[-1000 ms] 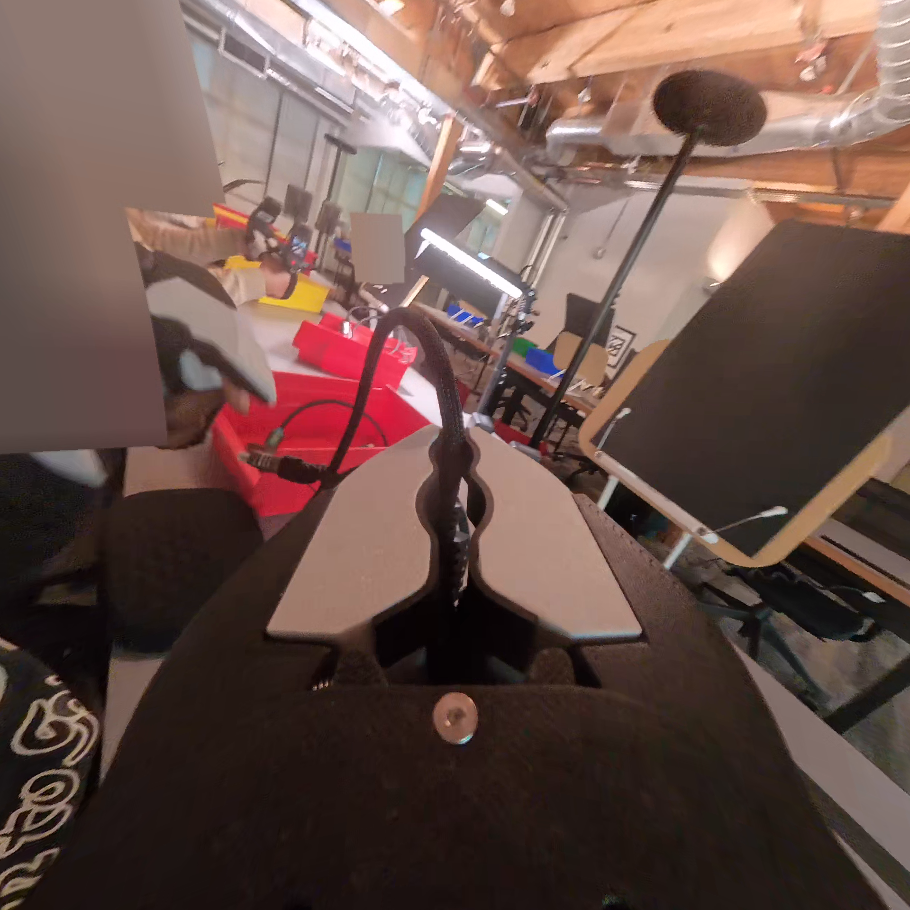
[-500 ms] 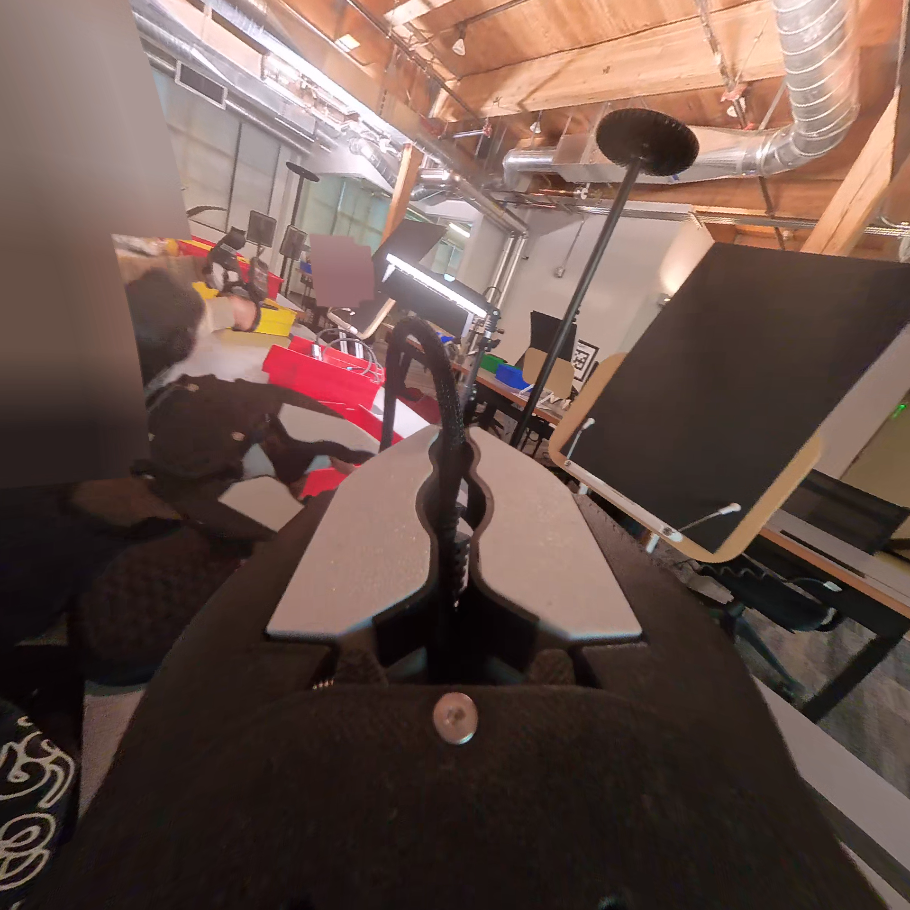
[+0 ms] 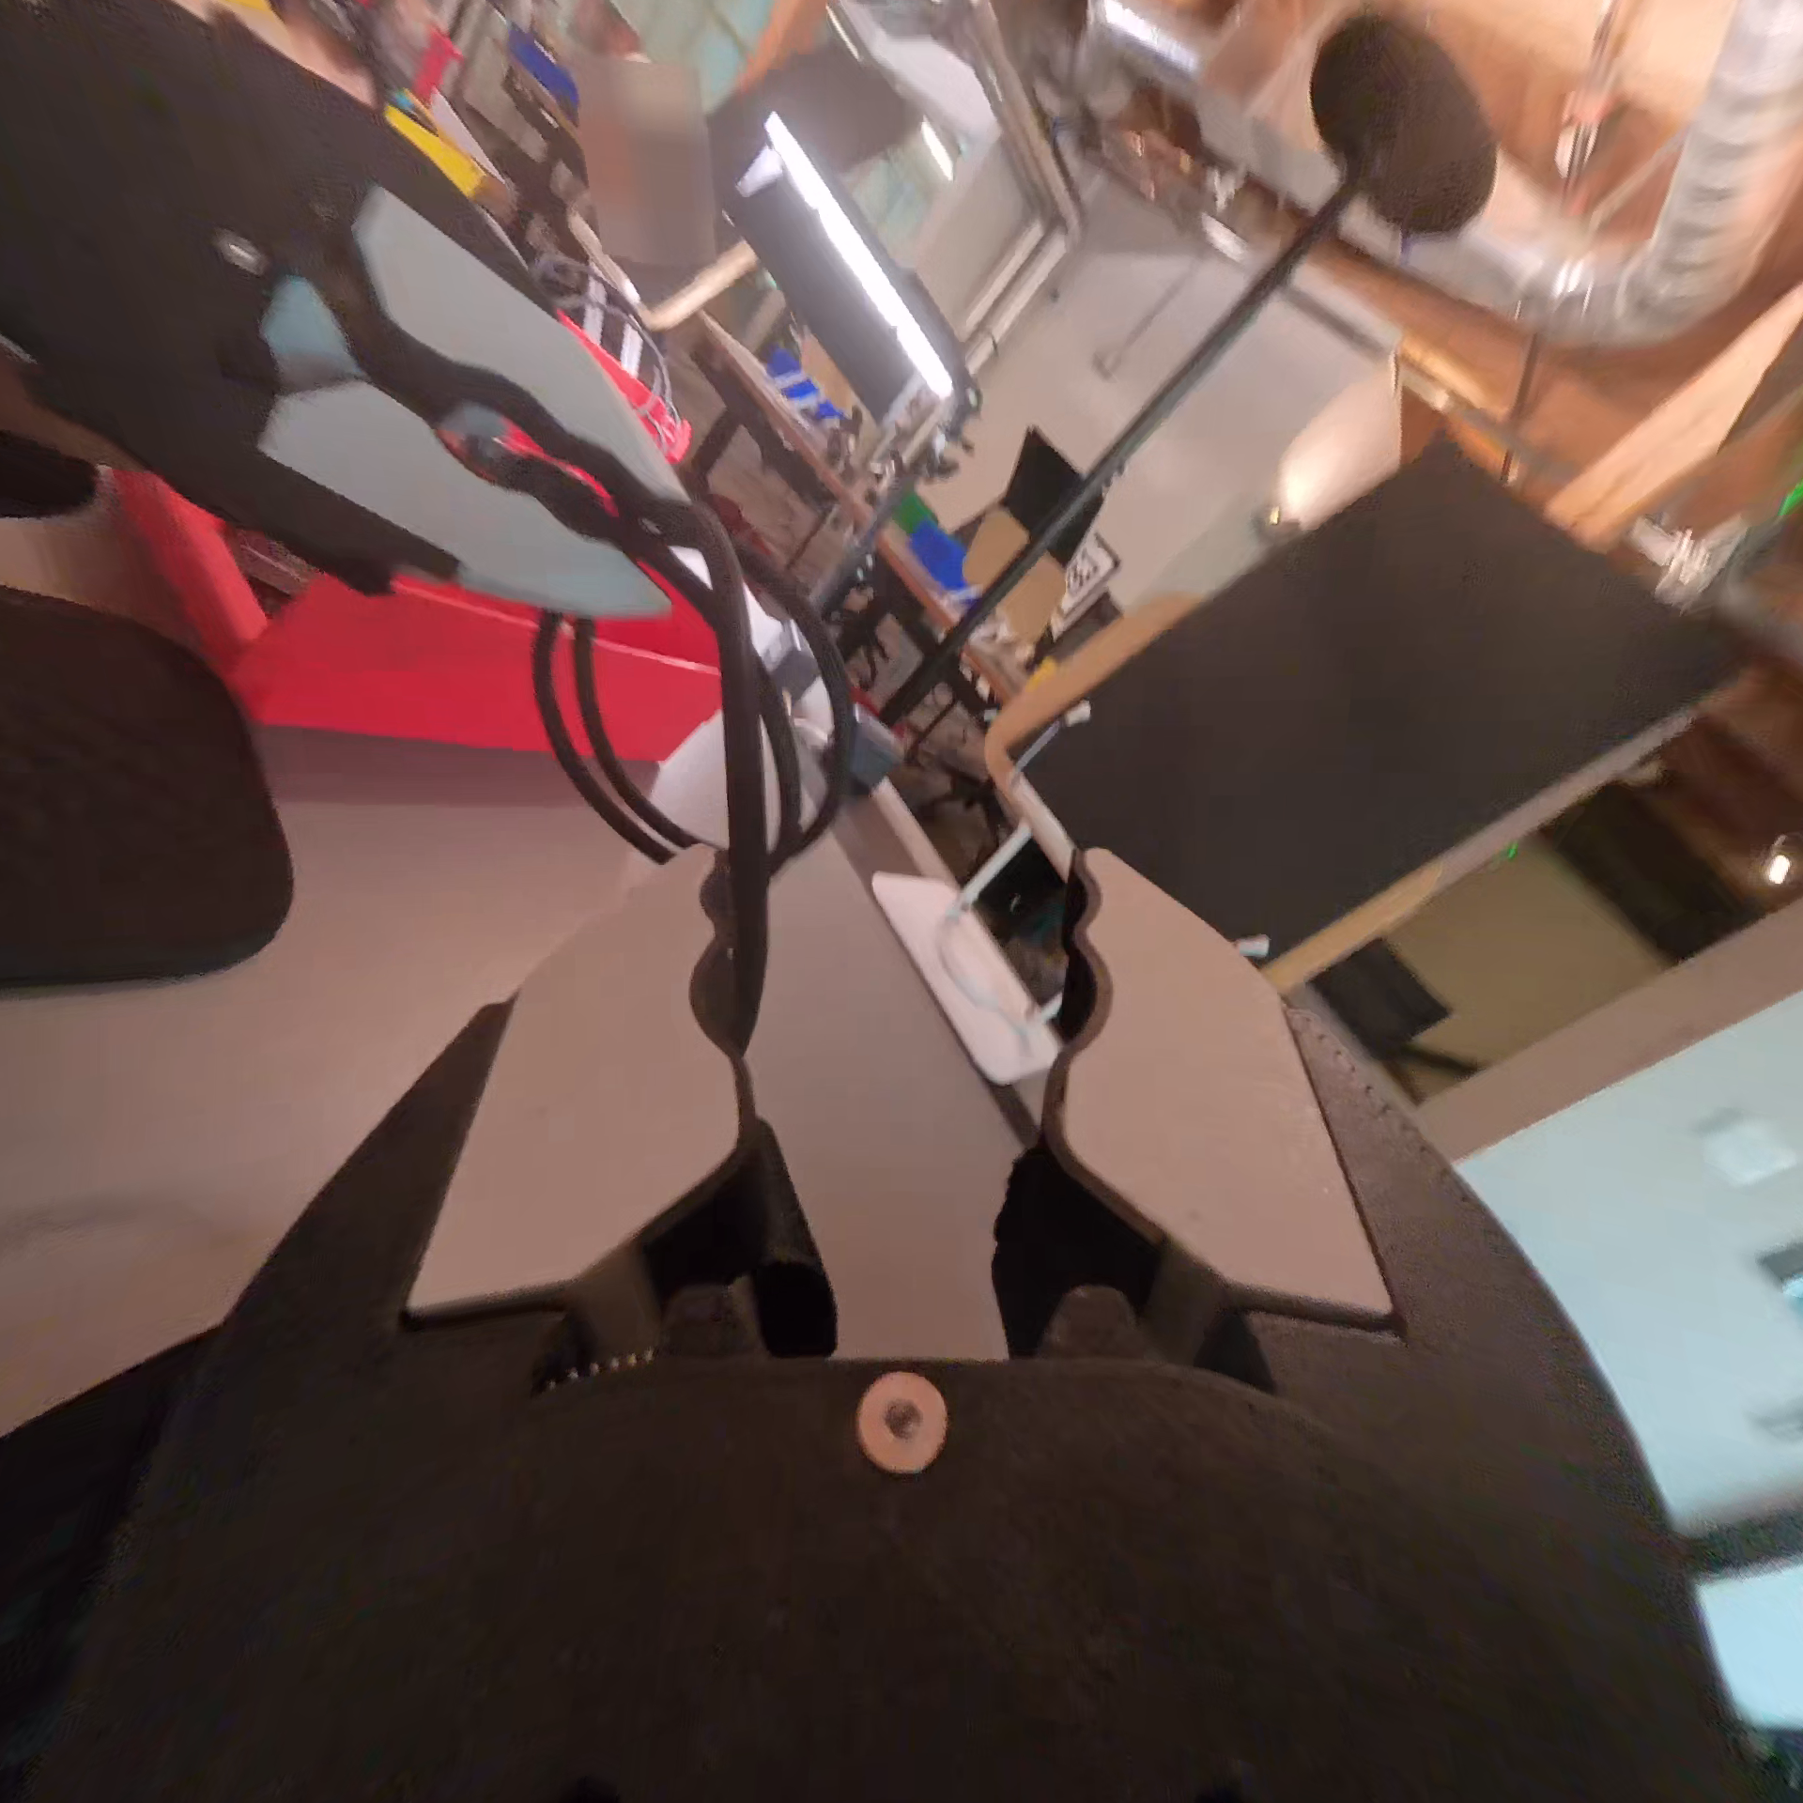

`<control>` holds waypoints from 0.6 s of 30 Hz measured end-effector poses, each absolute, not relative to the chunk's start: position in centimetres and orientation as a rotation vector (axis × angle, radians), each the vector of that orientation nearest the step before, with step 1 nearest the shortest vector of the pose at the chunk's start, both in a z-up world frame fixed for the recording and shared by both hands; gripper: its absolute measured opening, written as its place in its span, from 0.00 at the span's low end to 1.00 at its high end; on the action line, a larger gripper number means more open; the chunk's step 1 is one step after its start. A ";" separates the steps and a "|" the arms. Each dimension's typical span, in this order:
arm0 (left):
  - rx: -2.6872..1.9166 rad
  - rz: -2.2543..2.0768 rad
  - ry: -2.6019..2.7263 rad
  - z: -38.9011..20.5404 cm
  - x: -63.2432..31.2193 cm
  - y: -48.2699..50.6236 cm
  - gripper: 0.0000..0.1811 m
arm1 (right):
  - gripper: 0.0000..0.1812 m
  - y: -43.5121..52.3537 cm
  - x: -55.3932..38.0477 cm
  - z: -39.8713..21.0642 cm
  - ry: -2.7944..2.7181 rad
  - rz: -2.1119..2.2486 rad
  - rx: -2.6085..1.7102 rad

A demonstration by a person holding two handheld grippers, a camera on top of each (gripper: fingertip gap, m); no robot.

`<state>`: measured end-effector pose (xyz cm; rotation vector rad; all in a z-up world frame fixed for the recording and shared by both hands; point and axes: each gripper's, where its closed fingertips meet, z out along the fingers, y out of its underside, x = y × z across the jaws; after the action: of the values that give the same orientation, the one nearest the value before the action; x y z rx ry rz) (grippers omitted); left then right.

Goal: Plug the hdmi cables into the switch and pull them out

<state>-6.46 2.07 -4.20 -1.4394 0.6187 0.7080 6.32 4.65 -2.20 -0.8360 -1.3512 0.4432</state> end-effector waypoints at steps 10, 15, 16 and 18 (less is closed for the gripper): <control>-1.467 0.721 0.745 -5.0 -3.6 1.1 0.10 | 0.34 2.2 -0.1 -3.8 -1.242 -0.120 -0.564; -1.402 0.547 0.838 -4.6 -0.6 -0.4 0.10 | 0.11 3.6 0.4 -4.0 -1.264 -0.137 -0.580; -1.395 0.530 0.842 -4.5 -0.4 -0.5 0.10 | 0.07 3.4 0.7 -3.7 -1.246 -0.104 -0.593; -1.375 0.439 0.846 -4.4 0.3 -0.6 0.11 | 0.04 3.5 1.2 -3.3 -1.245 -0.072 -0.625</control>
<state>0.33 -0.64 -4.38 -1.3745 0.8458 0.4391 1.18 3.47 -3.29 -0.6245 -1.2446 -0.0717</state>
